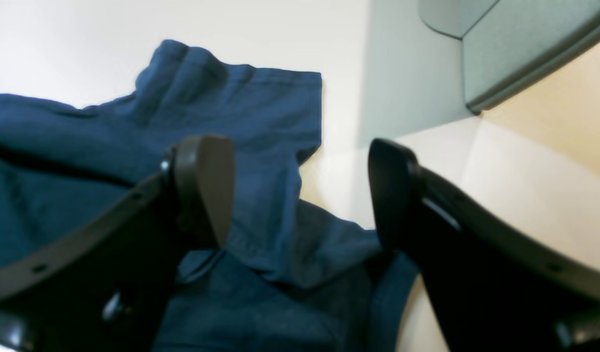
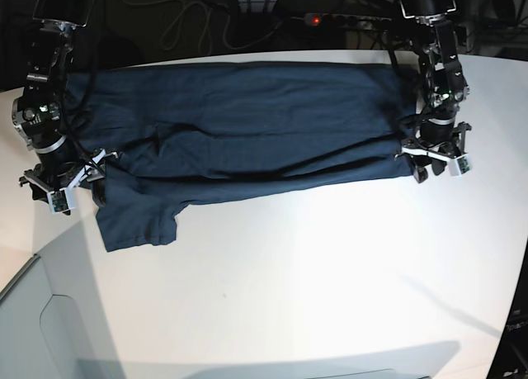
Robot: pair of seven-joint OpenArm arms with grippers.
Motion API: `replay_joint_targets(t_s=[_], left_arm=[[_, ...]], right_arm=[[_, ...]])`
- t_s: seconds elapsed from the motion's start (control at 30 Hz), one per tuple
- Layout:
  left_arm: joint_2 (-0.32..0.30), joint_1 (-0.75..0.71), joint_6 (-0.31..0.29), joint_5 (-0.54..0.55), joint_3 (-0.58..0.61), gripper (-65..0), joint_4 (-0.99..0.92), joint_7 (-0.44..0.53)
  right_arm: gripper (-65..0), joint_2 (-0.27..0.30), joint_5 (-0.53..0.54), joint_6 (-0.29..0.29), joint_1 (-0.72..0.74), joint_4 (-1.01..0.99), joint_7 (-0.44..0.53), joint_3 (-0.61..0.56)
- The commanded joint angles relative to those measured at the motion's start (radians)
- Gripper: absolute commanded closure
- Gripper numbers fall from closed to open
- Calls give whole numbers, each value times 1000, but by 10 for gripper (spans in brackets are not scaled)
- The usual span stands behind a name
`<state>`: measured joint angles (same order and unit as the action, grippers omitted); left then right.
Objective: Fold the T-shirt properly
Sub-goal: 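Move the right gripper to the sleeve near it and grasp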
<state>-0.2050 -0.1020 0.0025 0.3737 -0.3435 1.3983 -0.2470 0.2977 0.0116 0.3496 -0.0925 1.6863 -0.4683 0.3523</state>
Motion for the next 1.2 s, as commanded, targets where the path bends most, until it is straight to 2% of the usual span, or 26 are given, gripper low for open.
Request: replay_joint_targets(t_s=[0.0, 0.73, 0.8, 0.87, 0.97, 1.0, 1.17], left_arm=[[-12, 14, -3, 5, -4, -252, 14, 22], [31, 26, -3, 5, 11, -245, 13, 22], [31, 26, -3, 5, 11, -217, 13, 22], [31, 26, -3, 5, 11, -156, 13, 22], [31, 26, -3, 5, 11, -25, 13, 22], [31, 25, -3, 5, 11, 0, 13, 22], [31, 20, -3, 5, 11, 0, 23, 21]], right_arm=[[-416, 16, 9, 13, 10, 15, 26, 6], [-416, 16, 9, 13, 7, 18, 26, 6], [-416, 16, 9, 13, 7, 18, 26, 6], [-416, 16, 9, 13, 10, 18, 26, 6], [-416, 16, 9, 13, 15, 18, 26, 6], [-416, 16, 9, 13, 17, 18, 26, 6], [-416, 14, 8, 13, 46, 21, 26, 9]])
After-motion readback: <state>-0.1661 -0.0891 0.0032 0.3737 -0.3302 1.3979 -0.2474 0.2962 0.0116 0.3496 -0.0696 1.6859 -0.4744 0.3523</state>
